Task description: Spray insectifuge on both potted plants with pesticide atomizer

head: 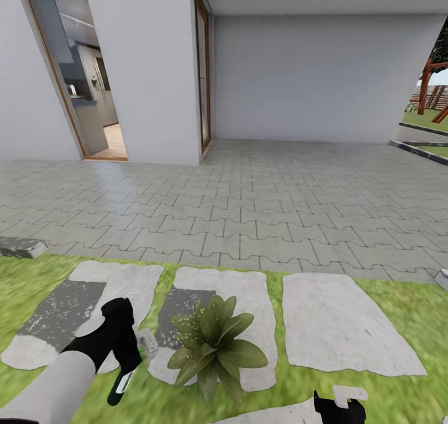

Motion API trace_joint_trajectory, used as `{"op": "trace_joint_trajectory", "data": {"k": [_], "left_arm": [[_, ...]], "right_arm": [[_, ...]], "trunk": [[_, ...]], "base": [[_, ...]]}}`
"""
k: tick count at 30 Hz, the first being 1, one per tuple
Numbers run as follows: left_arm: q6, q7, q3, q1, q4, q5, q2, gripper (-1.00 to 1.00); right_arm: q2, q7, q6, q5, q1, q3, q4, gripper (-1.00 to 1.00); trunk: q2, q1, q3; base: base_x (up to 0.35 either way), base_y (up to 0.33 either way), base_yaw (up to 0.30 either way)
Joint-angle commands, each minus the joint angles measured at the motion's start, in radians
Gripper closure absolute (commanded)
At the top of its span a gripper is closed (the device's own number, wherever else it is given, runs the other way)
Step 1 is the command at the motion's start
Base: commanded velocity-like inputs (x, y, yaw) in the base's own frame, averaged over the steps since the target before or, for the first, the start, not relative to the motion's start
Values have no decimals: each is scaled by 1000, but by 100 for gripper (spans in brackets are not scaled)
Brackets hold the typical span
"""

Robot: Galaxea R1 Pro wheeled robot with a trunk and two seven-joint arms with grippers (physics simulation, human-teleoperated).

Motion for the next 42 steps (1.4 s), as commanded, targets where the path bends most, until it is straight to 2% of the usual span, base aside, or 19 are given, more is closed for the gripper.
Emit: {"op": "trace_joint_trajectory", "data": {"k": [1,5,7,10,17,29,35,42], "left_arm": [[11,-7,-2,0,-1,1,5,100],[13,-8,-4,-11,-10,0,-15,100],[12,-7,-7,-14,-11,-9,-62,100],[12,-7,-7,-22,-12,-13,-80,100],[14,-7,-3,-33,-10,-6,-77,100],[15,-7,-3,-34,-11,-11,-79,100],[15,-7,-3,-34,-11,-12,-81,100],[15,-7,-3,-35,-11,-13,-78,100]], "right_arm": [[0,-4,-4,10,-1,-6,2,-100],[0,-4,-4,10,-1,-6,2,-100],[0,-4,-4,10,-1,-6,2,-100],[0,-4,-4,10,-1,-6,2,-100],[0,-4,-4,10,-1,-6,2,-100],[1,-4,-4,10,-1,-6,2,-100],[2,-4,-4,11,-1,-6,3,-100],[2,-4,-4,10,-1,-6,3,-100]], "trunk": [[0,0,-1],[0,0,-1],[0,0,-1],[0,0,-1],[0,0,-1],[0,0,-1],[0,0,-1],[0,0,-1]], "base": [[0,0,0],[0,0,5],[0,0,156],[0,0,246],[-11,-23,112],[-28,-253,17],[-18,-274,247],[-216,-209,277]]}}
